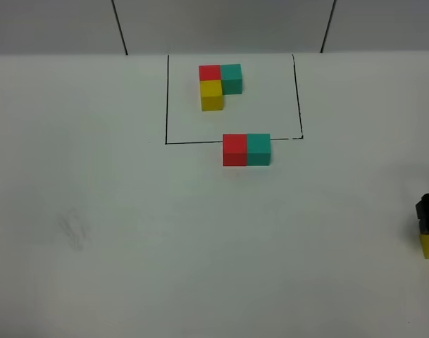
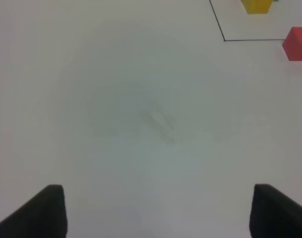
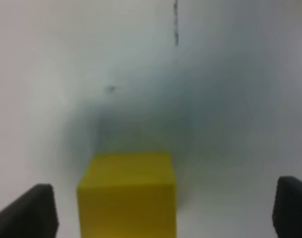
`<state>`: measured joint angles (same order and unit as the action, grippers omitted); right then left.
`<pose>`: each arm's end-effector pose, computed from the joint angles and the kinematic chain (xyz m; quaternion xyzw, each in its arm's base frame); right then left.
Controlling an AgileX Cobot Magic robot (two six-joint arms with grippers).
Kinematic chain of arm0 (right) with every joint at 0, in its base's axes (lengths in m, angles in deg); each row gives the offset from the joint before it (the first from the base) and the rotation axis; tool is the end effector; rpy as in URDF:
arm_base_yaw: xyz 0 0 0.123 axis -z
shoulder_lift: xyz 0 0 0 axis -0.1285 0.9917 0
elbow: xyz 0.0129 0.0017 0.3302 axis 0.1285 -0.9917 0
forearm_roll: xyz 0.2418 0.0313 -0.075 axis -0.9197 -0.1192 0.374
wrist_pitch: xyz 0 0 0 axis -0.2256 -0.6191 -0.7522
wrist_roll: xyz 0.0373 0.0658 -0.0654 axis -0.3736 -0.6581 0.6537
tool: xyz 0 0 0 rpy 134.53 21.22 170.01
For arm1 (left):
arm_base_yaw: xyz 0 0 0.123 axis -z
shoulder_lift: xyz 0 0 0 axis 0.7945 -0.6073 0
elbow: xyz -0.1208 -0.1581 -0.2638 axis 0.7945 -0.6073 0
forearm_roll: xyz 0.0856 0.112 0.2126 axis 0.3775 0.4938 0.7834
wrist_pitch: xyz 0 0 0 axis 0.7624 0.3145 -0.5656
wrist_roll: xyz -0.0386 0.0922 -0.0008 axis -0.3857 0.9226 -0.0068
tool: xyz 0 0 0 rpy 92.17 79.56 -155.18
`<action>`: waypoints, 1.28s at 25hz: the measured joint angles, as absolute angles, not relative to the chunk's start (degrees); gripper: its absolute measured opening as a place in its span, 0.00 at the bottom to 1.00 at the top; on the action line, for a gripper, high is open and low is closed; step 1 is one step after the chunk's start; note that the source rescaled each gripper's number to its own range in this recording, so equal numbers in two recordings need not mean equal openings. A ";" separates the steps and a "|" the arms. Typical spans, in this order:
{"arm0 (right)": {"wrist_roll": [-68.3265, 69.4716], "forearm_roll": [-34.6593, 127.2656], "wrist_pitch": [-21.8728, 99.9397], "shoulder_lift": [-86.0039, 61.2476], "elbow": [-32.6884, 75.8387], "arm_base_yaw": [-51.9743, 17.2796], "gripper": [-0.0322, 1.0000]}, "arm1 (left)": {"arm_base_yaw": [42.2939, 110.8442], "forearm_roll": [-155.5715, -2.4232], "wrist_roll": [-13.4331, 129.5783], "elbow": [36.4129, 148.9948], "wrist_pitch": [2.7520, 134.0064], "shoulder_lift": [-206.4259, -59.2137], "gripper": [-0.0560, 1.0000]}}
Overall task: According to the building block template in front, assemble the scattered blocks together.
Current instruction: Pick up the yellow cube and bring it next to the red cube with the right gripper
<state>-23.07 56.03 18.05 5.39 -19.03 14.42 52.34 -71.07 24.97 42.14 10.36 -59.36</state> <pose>0.2561 -0.0333 0.1842 0.0549 0.9915 -0.0160 0.1166 -0.0424 -0.0088 0.2751 0.0078 0.8541 -0.0430 0.5182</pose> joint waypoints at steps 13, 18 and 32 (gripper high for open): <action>-21.62 54.20 20.07 9.23 -20.35 14.72 0.84 | 52.34 -71.07 24.97 42.14 10.41 -59.36 0.70; -21.48 54.20 20.38 10.44 -20.89 14.72 0.82 | 52.34 -71.07 24.97 42.14 10.41 -59.36 0.70; -21.48 52.70 15.69 10.15 -20.44 13.71 0.29 | 52.34 -71.07 24.97 42.14 10.41 -59.36 0.70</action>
